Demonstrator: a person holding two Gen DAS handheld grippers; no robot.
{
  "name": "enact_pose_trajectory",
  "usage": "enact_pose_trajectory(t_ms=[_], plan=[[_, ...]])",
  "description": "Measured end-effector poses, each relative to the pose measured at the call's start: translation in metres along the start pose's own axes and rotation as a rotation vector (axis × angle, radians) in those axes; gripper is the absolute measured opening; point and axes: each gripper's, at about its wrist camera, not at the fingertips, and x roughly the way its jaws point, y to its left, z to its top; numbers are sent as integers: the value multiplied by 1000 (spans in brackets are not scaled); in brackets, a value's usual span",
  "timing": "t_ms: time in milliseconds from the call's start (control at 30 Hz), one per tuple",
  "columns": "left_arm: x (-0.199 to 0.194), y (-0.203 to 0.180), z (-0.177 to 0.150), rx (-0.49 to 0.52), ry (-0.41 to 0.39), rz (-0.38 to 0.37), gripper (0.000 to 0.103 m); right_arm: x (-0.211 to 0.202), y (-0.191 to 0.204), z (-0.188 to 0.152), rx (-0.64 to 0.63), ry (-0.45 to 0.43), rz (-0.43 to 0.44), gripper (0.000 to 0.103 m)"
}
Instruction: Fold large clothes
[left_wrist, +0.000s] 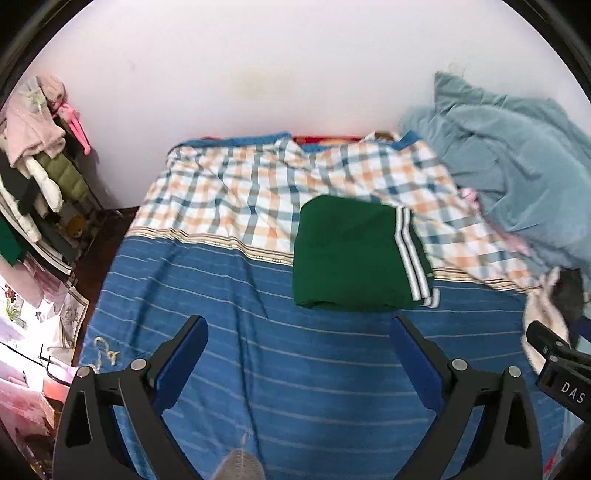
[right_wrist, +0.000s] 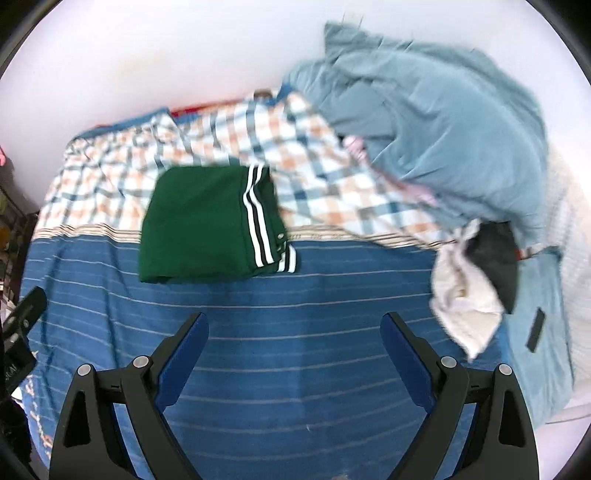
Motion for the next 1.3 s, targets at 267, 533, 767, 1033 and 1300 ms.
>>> enact_pose_trajectory(t_ms=[267,533,767,1033,1300], plan=[[-116,12,-14,-12,-44,-18,100,-157,-29,-27,-1,-91,13,96],[-189,13,-25,-1,-110,-25,100,-260,-63,-47,-2,-183,33,96],[-224,8,-35,11,-161,-36,100,-311,-81,-68,-13,-246,41,96],[-239,8,-46,-6,-180,-45,100,-341,-89,-88,-13,-278,37,96],[-253,4,-53,-6,-211,-35,100,-346,-93,-95,-15,-283,46,96]])
